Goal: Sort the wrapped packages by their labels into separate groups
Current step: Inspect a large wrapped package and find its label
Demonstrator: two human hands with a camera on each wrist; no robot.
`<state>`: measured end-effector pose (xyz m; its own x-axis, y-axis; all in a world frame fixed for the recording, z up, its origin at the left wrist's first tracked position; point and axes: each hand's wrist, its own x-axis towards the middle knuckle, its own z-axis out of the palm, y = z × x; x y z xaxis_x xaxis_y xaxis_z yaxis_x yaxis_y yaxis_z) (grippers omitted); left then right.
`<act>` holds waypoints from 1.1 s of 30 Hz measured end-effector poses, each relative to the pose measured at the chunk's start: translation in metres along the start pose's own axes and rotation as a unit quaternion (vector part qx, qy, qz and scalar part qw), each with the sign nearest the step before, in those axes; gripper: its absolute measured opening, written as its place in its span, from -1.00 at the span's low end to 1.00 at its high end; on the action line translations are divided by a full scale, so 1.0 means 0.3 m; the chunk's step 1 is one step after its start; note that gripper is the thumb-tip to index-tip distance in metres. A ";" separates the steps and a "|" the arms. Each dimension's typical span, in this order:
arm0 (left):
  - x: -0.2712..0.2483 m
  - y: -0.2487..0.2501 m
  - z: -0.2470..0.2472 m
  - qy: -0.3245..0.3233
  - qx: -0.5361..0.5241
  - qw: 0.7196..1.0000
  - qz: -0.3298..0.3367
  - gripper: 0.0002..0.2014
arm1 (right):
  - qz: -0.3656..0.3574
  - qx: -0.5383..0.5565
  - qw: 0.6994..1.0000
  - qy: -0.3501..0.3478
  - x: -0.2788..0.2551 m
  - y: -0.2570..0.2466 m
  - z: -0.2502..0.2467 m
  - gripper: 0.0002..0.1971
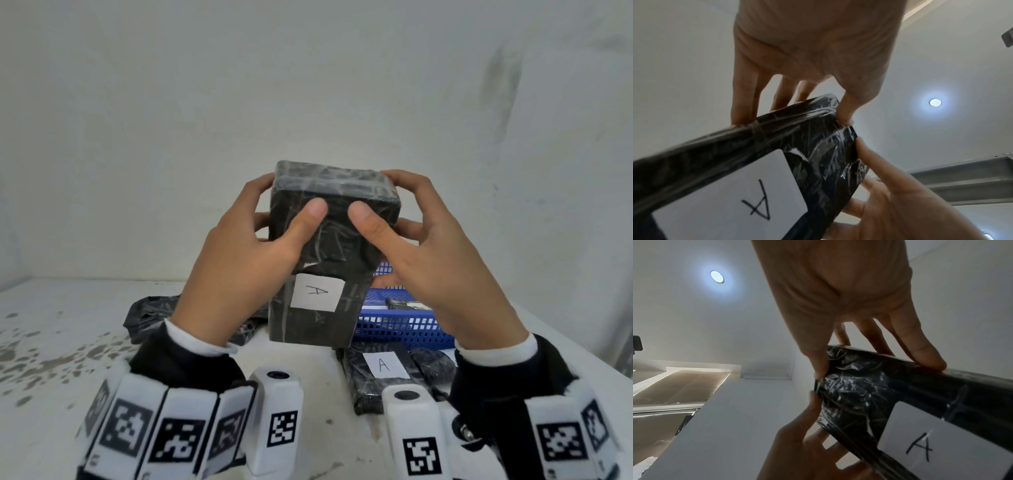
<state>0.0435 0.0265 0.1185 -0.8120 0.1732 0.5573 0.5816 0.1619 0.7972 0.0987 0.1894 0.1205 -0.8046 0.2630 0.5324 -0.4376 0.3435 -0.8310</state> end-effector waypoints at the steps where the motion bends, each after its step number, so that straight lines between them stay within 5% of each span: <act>1: 0.001 -0.002 -0.003 -0.005 -0.008 1.000 0.003 -0.46 | 0.006 0.003 1.000 -0.002 0.001 -0.002 0.001 -0.39; 6: 0.000 -0.001 -0.005 -0.042 -0.085 0.995 -0.030 -0.48 | 0.027 0.011 1.000 -0.002 0.010 0.000 -0.007 -0.61; 12: 0.003 0.011 0.000 -0.046 -0.122 0.990 -0.049 -0.82 | 0.015 0.018 1.000 -0.007 0.012 0.009 -0.011 -0.76; 21: 0.001 0.003 0.012 -0.033 -0.098 0.994 -0.036 -0.88 | -0.015 0.000 1.000 -0.002 0.013 0.029 0.018 -0.81; 23: 0.000 -0.001 0.008 -0.044 -0.090 0.995 -0.025 -0.79 | -0.024 -0.007 1.000 0.006 0.013 0.029 0.021 -0.85; 28: -0.001 -0.014 -0.004 -0.109 -0.042 0.993 0.035 -0.17 | -0.044 -0.012 0.999 0.013 0.014 0.026 0.023 -0.91; 33: 0.026 -0.040 -0.038 -0.033 -0.046 0.998 0.026 -0.33 | -0.051 0.013 0.999 0.011 0.023 0.027 0.007 -0.54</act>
<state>0.0296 0.0149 0.1160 -0.7737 0.2438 0.5848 0.6142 0.0620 0.7867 0.0886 0.1922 0.1170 -0.7467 0.2481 0.6172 -0.5270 0.3454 -0.7765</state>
